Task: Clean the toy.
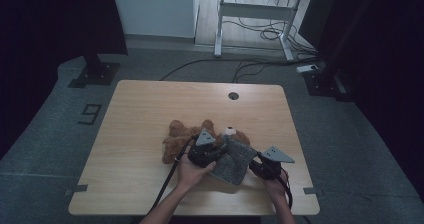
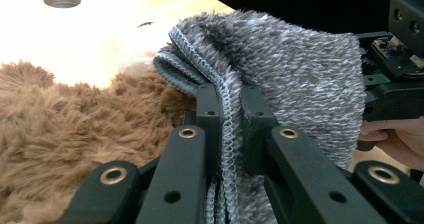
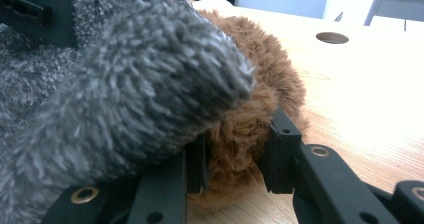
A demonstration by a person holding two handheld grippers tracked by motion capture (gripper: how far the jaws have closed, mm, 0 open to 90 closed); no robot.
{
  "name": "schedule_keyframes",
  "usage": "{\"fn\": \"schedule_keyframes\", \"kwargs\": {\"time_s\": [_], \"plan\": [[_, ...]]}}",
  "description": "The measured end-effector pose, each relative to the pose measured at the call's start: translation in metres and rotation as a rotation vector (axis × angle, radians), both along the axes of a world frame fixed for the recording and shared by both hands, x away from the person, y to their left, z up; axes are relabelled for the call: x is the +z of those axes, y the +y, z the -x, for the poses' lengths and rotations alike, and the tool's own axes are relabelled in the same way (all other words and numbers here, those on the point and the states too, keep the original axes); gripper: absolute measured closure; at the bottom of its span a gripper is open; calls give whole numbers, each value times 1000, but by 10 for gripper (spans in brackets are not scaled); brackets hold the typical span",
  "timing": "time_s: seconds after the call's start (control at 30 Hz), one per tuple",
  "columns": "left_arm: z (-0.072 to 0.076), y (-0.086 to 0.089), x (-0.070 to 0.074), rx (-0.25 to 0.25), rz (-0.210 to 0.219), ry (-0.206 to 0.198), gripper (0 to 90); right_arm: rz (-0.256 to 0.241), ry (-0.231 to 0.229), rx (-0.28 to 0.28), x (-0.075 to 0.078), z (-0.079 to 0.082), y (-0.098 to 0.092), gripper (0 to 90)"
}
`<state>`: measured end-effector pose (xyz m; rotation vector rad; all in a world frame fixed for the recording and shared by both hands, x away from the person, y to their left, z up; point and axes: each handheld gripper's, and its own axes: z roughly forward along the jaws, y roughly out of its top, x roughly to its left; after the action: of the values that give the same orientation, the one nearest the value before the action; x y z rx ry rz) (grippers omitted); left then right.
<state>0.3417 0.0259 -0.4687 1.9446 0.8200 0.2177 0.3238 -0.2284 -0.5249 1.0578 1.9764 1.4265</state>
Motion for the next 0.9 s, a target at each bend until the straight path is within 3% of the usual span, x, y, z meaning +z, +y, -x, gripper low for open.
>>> {"fn": "schedule_keyframes", "kwargs": {"time_s": [0.17,0.33,0.5,0.7,0.73,0.83,0.87,0.9], "plan": [[1,5,-1,19,-16,-16,816,6,1,0,0,0,0,692],[7,17,-1,45,-44,-58,815,10,1,-2,0,1,-1,704],[13,34,3,72,-36,-82,814,12,3,-7,0,1,-1,711],[21,77,12,127,6,-106,813,3,5,-5,-1,1,-2,713],[21,77,12,127,6,-106,813,3,5,-5,-1,1,-2,713],[25,109,12,190,6,-109,813,-1,6,-7,-1,1,-2,715],[25,109,12,190,6,-109,813,-1,6,-7,-1,1,-2,715],[25,125,9,217,7,-100,813,-3,7,-7,-1,1,-2,716]]}}
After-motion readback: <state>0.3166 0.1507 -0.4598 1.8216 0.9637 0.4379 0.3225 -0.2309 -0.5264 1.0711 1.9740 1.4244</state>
